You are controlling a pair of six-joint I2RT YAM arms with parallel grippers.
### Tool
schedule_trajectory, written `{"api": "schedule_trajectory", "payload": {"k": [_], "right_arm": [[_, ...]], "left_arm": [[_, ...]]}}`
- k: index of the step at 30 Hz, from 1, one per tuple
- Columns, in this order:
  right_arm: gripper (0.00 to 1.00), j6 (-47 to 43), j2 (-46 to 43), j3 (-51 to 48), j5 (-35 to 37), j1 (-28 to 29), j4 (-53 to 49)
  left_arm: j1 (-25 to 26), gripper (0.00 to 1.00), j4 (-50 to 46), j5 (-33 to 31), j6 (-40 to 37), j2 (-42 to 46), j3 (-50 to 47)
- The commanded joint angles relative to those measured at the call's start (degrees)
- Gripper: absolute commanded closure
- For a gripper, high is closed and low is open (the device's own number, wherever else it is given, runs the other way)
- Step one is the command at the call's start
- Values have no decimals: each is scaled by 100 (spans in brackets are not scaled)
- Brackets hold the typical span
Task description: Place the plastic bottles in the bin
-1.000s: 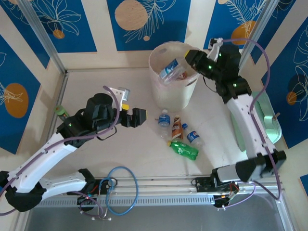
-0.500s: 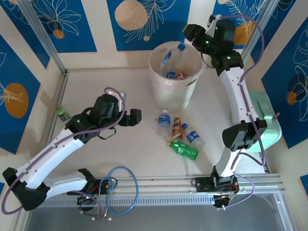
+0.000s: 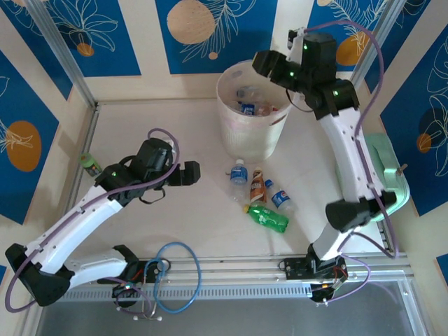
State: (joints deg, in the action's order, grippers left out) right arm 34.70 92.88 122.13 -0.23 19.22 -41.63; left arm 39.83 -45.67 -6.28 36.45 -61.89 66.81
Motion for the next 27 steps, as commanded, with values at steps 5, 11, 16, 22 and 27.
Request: {"api": "schedule_trajectory", "payload": {"k": [5,11,16,22,27], "right_arm": [[38,-209,-2245,-2187,576,665,-603],[37,256,-3513,-4567,1634,2009,-997],[30,871,-4180,-6401,1919,2667,-1134],[26,1119,-4070,-7026,1946,2682,-1210],[25,959,-3498,-6824,1803,2325,-1042]], "left_arm": [[-73,3,-214,40,175,374,113],[-75,5,-99,79,207,642,-189],[-73,5,32,264,420,842,-487],[-72,6,146,403,556,770,-653],[-77,7,882,742,898,646,-1106]]}}
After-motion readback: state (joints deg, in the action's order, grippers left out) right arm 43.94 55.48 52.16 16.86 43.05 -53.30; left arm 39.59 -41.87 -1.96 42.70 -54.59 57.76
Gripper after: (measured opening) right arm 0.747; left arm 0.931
